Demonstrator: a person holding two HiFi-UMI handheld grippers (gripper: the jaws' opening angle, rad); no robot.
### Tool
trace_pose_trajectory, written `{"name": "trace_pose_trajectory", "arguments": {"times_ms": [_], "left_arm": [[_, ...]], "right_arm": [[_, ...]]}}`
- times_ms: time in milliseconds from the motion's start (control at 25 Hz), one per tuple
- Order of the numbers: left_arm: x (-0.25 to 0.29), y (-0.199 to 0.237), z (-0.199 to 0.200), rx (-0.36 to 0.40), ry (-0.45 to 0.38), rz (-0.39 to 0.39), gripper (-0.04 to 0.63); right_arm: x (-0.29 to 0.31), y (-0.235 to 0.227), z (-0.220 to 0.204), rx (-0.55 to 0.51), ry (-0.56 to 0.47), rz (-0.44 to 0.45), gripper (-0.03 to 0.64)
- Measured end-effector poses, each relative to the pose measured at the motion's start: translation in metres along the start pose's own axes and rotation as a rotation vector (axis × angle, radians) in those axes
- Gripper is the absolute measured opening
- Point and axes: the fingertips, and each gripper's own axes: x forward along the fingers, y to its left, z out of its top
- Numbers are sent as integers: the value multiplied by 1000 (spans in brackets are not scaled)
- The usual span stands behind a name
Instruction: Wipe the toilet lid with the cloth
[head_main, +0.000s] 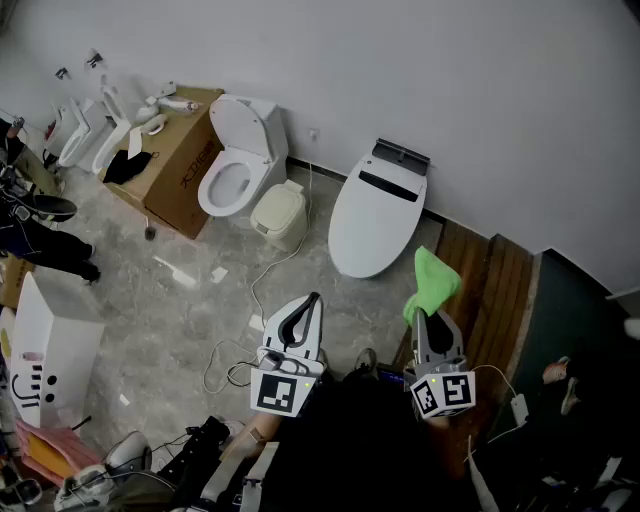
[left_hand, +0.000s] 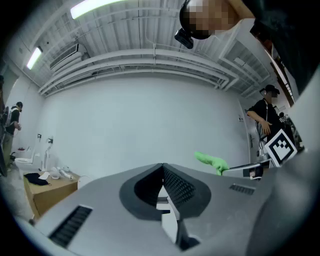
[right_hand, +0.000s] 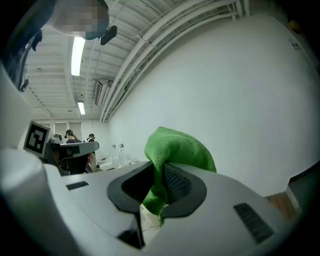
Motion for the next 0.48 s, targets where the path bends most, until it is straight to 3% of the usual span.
{"name": "trace_pose_trajectory", "arguments": {"times_ms": [480], "left_arm": [[-1,16,3,-16,-17,2,-3]], "right_arm": [[9,11,1,11,-4,7,66]]}}
